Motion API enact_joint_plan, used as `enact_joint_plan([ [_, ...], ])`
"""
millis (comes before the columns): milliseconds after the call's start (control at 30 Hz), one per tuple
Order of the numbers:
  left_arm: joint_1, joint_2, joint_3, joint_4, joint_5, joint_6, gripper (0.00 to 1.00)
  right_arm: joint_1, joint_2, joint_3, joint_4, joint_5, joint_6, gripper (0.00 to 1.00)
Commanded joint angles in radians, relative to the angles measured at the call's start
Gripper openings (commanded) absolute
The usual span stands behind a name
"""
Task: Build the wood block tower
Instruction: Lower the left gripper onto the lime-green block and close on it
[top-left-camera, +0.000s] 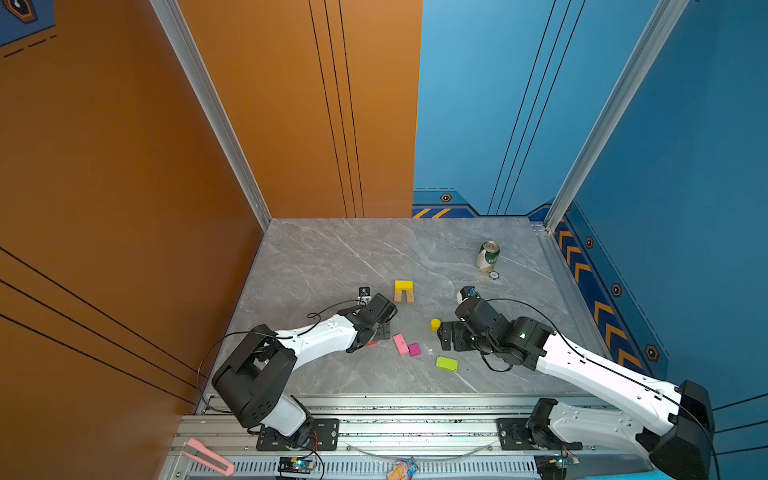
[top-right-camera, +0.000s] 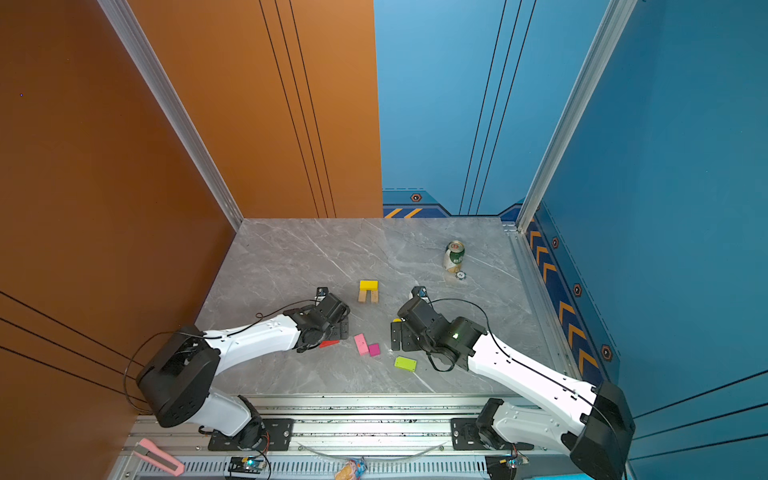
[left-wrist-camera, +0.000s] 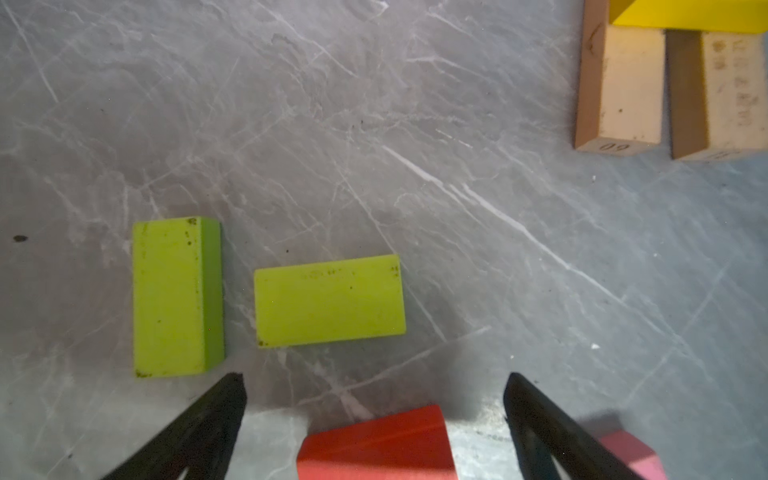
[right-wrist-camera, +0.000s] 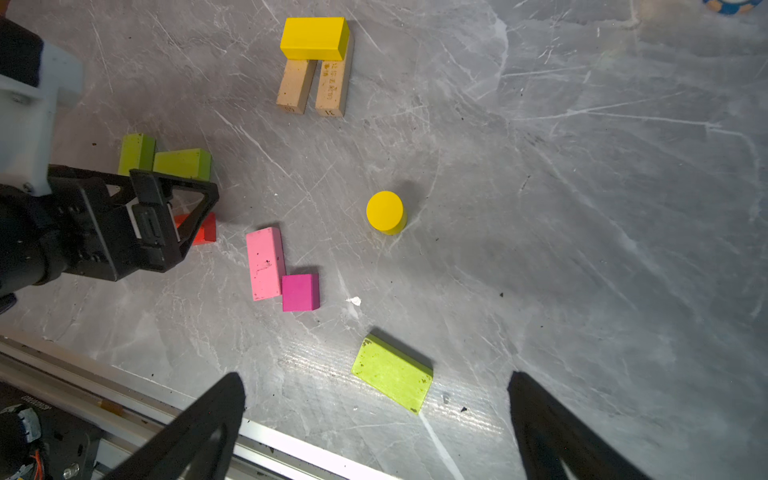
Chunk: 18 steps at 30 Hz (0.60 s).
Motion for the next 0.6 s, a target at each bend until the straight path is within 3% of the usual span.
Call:
enact_joint_plan([
  [0,0.024,0.018,0.025,0.008,0.008,-0.02,1.0,-0.021,-0.009,0.028,-0.006,-0.011,-0.036,1.0],
  [233,0.047,0.051,0.015,0.041,0.016,-0.038,0.99,-0.062,0.011,0.021,0.016,-0.049,-0.055,1.0],
  [567,0.095,0.103,0.023,0.09,0.074,-0.052,0.89,-0.1,0.042,0.018,0.033,-0.078,-0.071,1.0],
])
